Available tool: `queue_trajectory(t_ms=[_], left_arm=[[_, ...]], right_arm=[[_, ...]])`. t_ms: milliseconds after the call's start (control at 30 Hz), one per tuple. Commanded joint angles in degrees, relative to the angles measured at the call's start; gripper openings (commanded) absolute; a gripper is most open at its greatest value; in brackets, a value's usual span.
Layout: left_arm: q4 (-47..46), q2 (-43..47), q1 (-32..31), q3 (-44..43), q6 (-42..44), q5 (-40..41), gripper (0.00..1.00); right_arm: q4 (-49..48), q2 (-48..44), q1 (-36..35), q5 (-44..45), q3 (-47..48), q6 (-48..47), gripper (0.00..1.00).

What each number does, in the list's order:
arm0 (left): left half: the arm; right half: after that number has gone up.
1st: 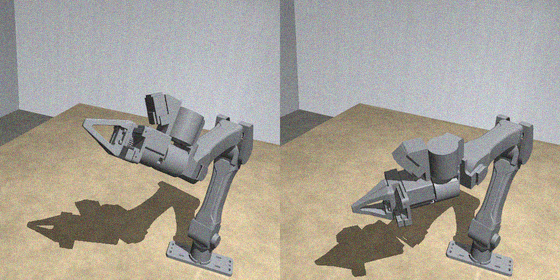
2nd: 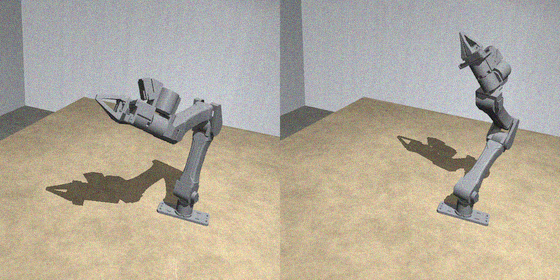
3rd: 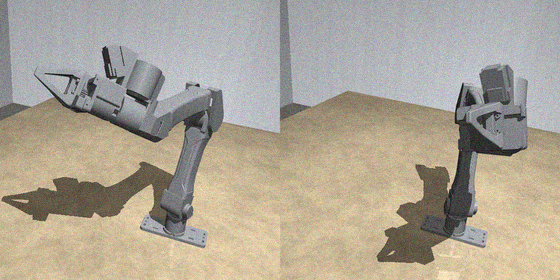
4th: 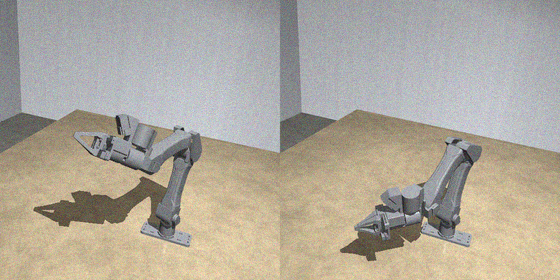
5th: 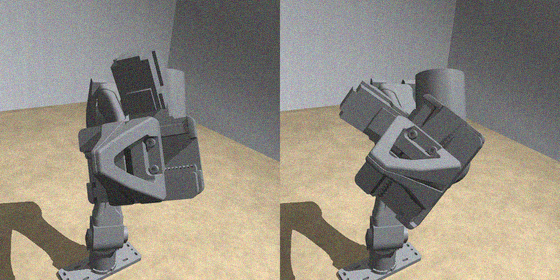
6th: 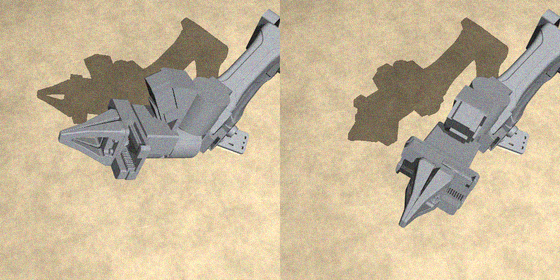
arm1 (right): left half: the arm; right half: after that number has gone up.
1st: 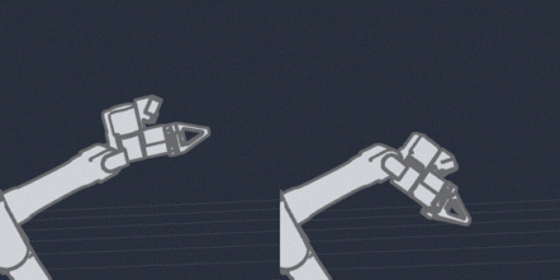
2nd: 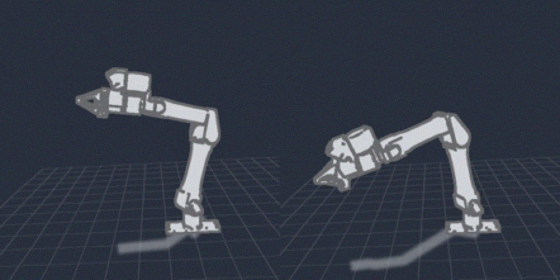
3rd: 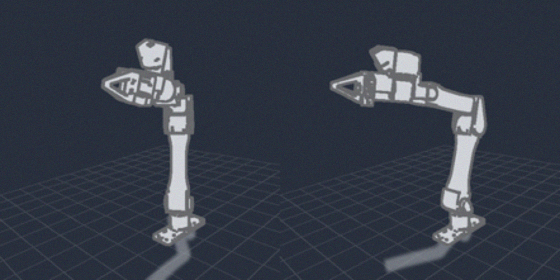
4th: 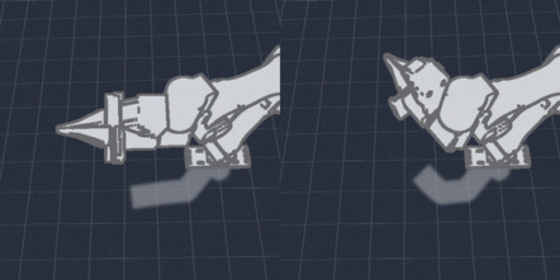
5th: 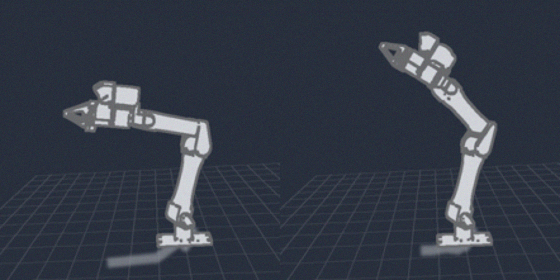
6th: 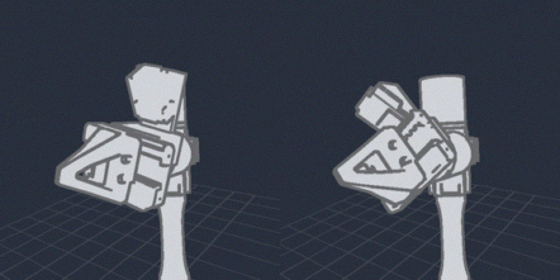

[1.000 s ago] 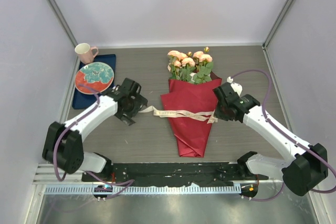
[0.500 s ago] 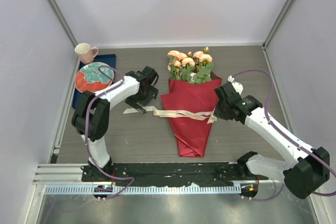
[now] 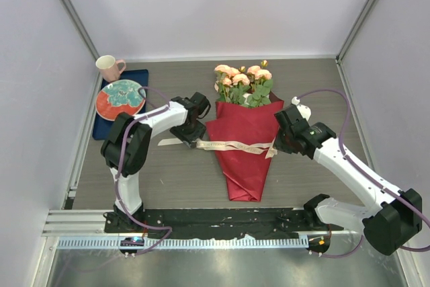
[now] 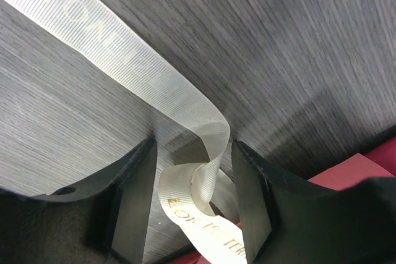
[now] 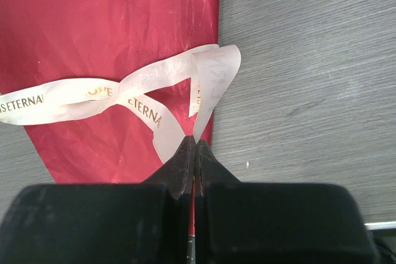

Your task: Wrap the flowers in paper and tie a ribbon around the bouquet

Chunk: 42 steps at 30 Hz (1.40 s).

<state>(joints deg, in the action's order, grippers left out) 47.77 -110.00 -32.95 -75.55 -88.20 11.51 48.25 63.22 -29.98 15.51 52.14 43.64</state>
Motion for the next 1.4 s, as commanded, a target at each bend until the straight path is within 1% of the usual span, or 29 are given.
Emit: queue_trajectory(t_ms=[0, 33, 67, 133, 167, 233, 300, 367, 433, 467, 567, 600, 667, 700, 733, 800, 867, 900, 967, 1000, 1033, 1067, 1133, 1167, 1200, 1233, 1267, 1300, 1367], left_arm=[[-4.78, -0.40, -0.36, 2.94, -0.04, 1.67, 0.49], [-5.14, 0.13, -0.36, 3.91, 0.05, 2.28, 0.42], [-4.97, 0.91, -0.27, 4.27, -0.04, 3.60, 0.25], [-4.53, 1.80, -0.01, 4.44, 0.22, 4.66, 0.11], [-4.09, 2.15, 0.34, 4.44, 0.40, 5.27, 0.00], [-3.74, 3.20, 0.78, 4.27, 0.75, 5.72, 0.00], [-2.42, 5.65, 0.78, 3.75, 0.84, 8.16, 0.00], [0.81, 7.59, 0.78, 3.04, 0.58, 10.10, 0.00], [2.41, 10.23, 0.78, 1.72, 1.36, 13.88, 0.00], [5.20, 10.76, 0.87, 1.20, 1.11, 15.20, 0.00], [4.54, 13.83, 1.22, 1.36, 2.07, 16.00, 0.00], [3.66, 14.45, 1.39, 2.85, 2.24, 15.65, 0.00], [2.60, 15.77, 1.75, 4.17, 2.16, 15.04, 0.00], [1.55, 16.04, 2.01, 5.57, 2.68, 14.69, 0.00], [-0.11, 15.87, 2.71, 6.28, 3.64, 13.47, 0.00], [0.13, 15.69, 3.33, 7.16, 4.44, 13.28, 0.00], [-0.57, 17.00, 4.21, 8.39, 4.44, 13.46, 0.00], [-1.35, 17.88, 4.99, 10.75, 4.44, 13.02, 0.00], [-1.54, 21.46, 9.02, 14.53, 3.83, 11.61, 0.00], [-0.23, 22.53, 11.04, 15.77, 3.22, 11.78, 0.00], [2.74, 24.11, 13.15, 17.00, 3.21, 11.96, 0.00], [4.07, 27.17, 18.74, 19.97, 3.56, 12.31, 0.00], [6.01, 30.79, 24.48, 23.24, 5.23, 12.66, 0.00], [5.93, 32.20, 29.47, 26.12, 5.93, 12.92, 0.00], [5.15, 33.95, 32.13, 27.11, 8.03, 12.84, 0.00], [5.23, 33.80, 34.68, 27.38, 8.74, 12.93, 0.00], [6.19, 32.84, 36.36, 25.99, 9.53, 13.01, 0.00], [6.81, 30.74, 39.25, 25.02, 10.50, 12.32, 0.00], [7.69, 29.23, 41.29, 23.18, 11.39, 12.31, 0.00]], right_arm=[[-1.23, -2.14, -0.08, 0.58, 0.24, 0.31, 0.00], [-1.31, -2.14, -0.08, 0.66, 0.16, 0.83, 0.00], [-1.23, -2.22, 0.01, 1.10, -0.02, 1.10, 0.00], [-1.23, -2.22, -0.08, 1.80, -0.37, 2.67, 0.00], [-1.23, -2.31, -0.08, 2.15, -0.55, 3.38, 0.00], [-0.97, -2.49, -0.08, 4.26, -0.90, 5.13, 0.00], [-0.35, -2.58, 0.01, 7.41, -1.16, 9.09, 0.00], [1.84, -2.14, 0.53, 10.93, -0.20, 12.94, 0.00], [3.68, -0.91, 1.76, 15.33, 0.50, 14.45, 0.00], [4.22, -0.38, 2.72, 17.00, 1.03, 16.20, 0.00], [3.87, 2.34, 7.38, 21.13, 2.34, 16.65, 0.00], [3.70, 3.22, 11.13, 21.32, 2.44, 17.26, 0.00], [1.50, 5.33, 15.45, 20.44, 2.35, 16.92, 0.00], [-0.77, 5.86, 17.30, 20.27, 2.44, 15.18, 0.00], [-1.05, 6.64, 17.76, 21.22, 2.61, 14.90, 0.00], [-1.40, 6.83, 18.90, 22.37, 2.62, 15.86, 0.00], [-2.71, 6.83, 22.84, 21.67, 0.52, 17.09, 0.00], [-4.11, 7.09, 24.25, 21.67, -0.36, 17.88, 0.00], [-5.27, 8.23, 27.59, 23.24, -2.30, 20.34, 0.00], [-7.01, 8.67, 28.39, 24.56, -3.09, 20.96, 0.00], [-7.64, 9.11, 31.01, 26.31, -4.31, 23.22, 0.00], [-7.90, 9.98, 32.60, 28.94, -4.94, 24.29, 0.00], [-11.84, 10.52, 36.11, 30.98, -7.91, 25.36, 0.00], [-13.52, 10.87, 39.87, 30.99, -8.45, 25.27, 0.00], [-15.36, 12.61, 41.82, 30.90, -8.55, 25.09, 0.00], [-15.90, 13.59, 43.41, 30.99, -8.37, 25.09, 0.00], [-16.69, 14.64, 46.99, 30.38, -8.46, 24.57, 0.00], [-19.74, 17.09, 48.25, 28.28, -8.63, 23.78, 0.00], [-20.82, 19.91, 49.48, 28.09, -8.11, 23.86, 0.00]])
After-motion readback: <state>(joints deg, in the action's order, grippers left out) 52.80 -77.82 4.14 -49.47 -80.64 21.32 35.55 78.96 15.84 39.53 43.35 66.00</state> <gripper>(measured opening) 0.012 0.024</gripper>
